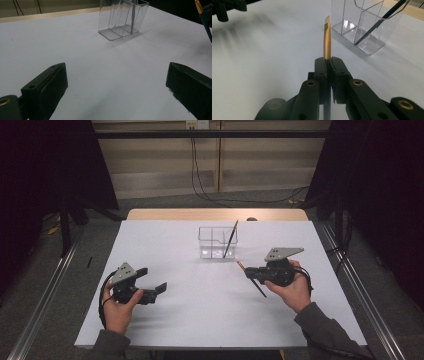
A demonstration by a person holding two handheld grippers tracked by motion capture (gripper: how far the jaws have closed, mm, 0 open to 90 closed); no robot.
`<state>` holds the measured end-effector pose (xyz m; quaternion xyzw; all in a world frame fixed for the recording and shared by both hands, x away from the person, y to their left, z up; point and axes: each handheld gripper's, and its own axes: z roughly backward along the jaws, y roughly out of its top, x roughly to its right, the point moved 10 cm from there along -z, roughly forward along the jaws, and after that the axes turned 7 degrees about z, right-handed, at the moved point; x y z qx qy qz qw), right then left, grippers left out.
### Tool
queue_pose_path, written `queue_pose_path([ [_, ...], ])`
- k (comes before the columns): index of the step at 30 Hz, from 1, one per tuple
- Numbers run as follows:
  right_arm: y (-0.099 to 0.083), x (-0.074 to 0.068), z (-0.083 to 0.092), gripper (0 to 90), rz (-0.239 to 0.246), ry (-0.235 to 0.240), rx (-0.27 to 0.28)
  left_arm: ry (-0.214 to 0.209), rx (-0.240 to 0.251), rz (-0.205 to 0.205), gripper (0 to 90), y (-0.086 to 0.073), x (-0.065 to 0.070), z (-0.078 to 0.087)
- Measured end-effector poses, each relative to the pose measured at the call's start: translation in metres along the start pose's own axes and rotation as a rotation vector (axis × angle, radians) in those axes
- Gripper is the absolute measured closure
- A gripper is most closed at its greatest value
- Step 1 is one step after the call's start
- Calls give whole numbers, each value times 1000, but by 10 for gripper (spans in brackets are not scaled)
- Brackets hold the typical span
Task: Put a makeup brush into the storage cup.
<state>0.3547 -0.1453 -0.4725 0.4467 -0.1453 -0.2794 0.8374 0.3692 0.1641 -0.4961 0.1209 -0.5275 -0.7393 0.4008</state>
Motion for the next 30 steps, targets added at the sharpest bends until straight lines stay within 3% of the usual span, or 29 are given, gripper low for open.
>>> queue_pose_path([
  [12, 16, 9, 7, 843, -21, -75, 149, 1, 3, 2, 37, 0, -1, 1],
  [30, 37, 17, 12, 843, -29, -141, 307, -7, 5, 9, 37, 0, -1, 1],
])
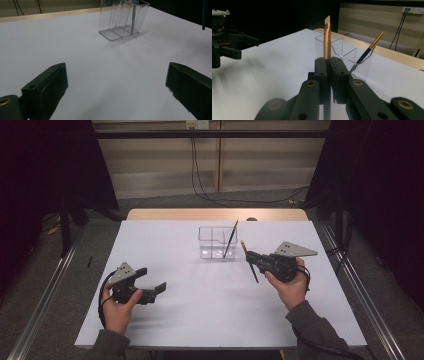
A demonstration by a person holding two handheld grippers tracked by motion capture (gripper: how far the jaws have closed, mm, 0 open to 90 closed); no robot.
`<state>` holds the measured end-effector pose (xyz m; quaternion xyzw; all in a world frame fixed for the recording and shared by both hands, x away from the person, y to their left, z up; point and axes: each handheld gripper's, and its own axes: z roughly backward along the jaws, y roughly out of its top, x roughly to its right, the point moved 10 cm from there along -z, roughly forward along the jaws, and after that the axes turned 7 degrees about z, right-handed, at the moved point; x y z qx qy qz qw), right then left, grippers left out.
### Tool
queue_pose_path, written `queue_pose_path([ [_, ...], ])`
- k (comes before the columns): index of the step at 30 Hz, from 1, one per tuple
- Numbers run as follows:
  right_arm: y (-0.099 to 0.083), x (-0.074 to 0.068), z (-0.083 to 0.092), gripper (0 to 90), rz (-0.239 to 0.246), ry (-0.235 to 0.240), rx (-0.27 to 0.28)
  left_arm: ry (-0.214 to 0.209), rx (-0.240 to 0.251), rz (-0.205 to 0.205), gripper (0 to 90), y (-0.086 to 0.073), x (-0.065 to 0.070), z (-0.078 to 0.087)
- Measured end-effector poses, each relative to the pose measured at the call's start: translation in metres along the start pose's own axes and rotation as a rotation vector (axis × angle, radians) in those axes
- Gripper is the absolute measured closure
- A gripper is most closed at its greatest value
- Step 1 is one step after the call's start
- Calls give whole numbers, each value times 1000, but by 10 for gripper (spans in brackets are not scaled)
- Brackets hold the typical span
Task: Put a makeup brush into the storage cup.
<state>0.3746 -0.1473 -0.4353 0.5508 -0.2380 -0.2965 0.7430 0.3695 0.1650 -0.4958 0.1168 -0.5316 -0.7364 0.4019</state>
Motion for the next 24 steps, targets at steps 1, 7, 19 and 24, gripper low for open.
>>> queue_pose_path([
  [1, 1, 0, 0, 843, -1, 3, 7, -3, -1, 0, 38, 0, 0, 0],
  [7, 8, 2, -3, 842, -8, -8, 40, 0, 0, 0, 38, 0, -1, 0],
  [19, 20, 7, -7, 843, -25, -24, 92, 8, 1, 4, 38, 0, -2, 1],
  [24, 25, 10, -7, 843, -35, -31, 112, -3, 1, 1, 39, 0, 0, 0],
])
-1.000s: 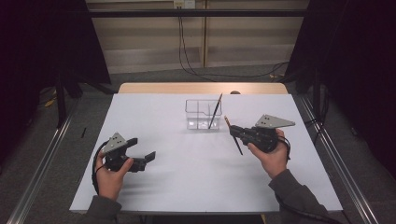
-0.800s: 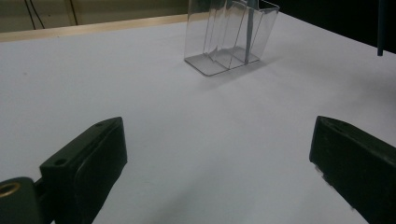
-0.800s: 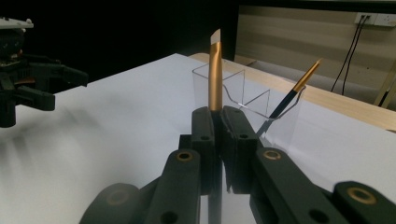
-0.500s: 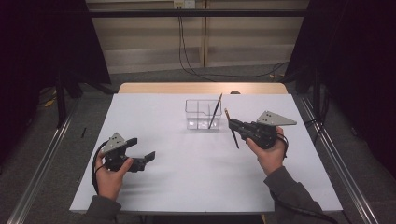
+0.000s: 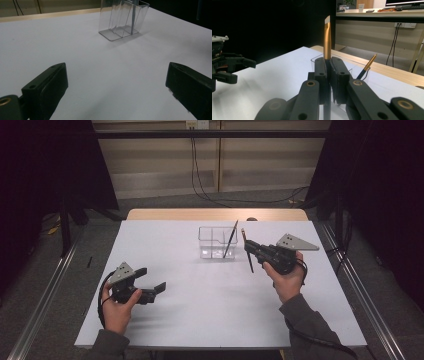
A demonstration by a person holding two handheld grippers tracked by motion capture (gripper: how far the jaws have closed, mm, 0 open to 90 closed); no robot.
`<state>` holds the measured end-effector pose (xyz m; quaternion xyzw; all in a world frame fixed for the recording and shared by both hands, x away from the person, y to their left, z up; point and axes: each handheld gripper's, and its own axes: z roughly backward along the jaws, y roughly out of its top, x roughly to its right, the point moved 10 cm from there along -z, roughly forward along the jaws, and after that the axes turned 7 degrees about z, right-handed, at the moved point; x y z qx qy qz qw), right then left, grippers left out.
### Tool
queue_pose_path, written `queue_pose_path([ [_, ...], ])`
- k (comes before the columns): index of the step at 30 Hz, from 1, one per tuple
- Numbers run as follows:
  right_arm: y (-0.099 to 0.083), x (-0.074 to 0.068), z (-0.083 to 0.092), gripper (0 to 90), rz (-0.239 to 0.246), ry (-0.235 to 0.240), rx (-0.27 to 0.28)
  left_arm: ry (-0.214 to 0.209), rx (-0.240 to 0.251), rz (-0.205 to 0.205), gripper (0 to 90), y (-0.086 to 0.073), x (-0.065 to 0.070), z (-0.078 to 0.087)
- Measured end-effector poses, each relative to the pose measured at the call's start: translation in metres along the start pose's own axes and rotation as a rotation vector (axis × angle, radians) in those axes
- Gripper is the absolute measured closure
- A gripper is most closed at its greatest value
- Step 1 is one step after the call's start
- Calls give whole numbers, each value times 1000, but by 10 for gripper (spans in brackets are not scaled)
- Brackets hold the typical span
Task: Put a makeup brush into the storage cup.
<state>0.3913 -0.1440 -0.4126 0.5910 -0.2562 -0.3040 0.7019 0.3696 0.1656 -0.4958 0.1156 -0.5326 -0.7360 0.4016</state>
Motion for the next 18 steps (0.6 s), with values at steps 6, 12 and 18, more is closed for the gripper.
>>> queue_pose_path([
  [6, 5, 5, -2, 843, -4, -15, 23, 4, 2, 2, 39, 0, 0, 0],
  [12, 8, 8, -6, 843, -1, -20, 27, -4, -2, -3, 38, 0, 1, -1],
  [18, 9, 9, -11, 843, -3, -22, 33, -3, -10, -7, 39, -1, 2, -2],
])
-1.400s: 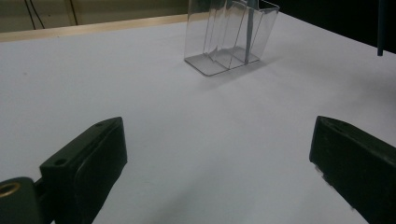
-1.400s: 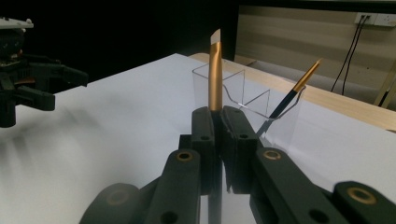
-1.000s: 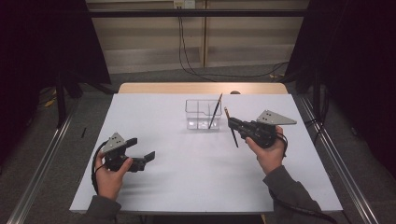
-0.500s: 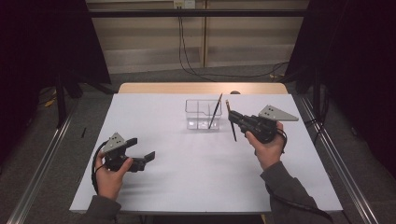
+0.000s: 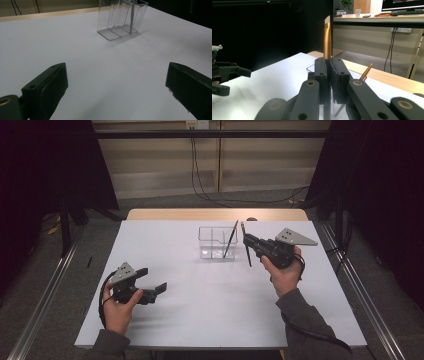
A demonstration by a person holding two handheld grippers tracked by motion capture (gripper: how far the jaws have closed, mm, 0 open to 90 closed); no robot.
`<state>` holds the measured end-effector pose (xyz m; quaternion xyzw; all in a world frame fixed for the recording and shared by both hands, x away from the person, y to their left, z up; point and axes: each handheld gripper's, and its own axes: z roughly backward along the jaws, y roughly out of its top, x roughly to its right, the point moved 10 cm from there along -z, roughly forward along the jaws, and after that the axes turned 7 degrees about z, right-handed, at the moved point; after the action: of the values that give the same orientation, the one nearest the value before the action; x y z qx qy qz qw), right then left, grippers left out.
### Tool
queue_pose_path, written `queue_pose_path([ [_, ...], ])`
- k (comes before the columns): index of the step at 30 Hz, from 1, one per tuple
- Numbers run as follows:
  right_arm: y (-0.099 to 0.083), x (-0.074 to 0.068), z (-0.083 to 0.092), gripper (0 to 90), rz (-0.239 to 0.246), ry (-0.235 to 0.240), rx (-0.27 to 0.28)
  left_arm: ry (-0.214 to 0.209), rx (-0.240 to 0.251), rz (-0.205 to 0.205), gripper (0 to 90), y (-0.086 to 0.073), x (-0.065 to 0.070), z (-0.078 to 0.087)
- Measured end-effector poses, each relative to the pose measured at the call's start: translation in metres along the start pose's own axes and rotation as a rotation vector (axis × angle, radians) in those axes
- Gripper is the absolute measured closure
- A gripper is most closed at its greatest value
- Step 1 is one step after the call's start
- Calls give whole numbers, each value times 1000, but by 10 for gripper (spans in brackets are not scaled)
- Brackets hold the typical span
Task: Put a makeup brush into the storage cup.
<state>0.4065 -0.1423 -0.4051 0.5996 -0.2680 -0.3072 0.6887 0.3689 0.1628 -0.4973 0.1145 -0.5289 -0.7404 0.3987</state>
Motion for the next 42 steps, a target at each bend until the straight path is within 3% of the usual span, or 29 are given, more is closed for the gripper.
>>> queue_pose_path([
  [42, 24, 20, -24, 842, -26, -25, 77, -23, 2, -4, 39, 0, 3, -2],
])
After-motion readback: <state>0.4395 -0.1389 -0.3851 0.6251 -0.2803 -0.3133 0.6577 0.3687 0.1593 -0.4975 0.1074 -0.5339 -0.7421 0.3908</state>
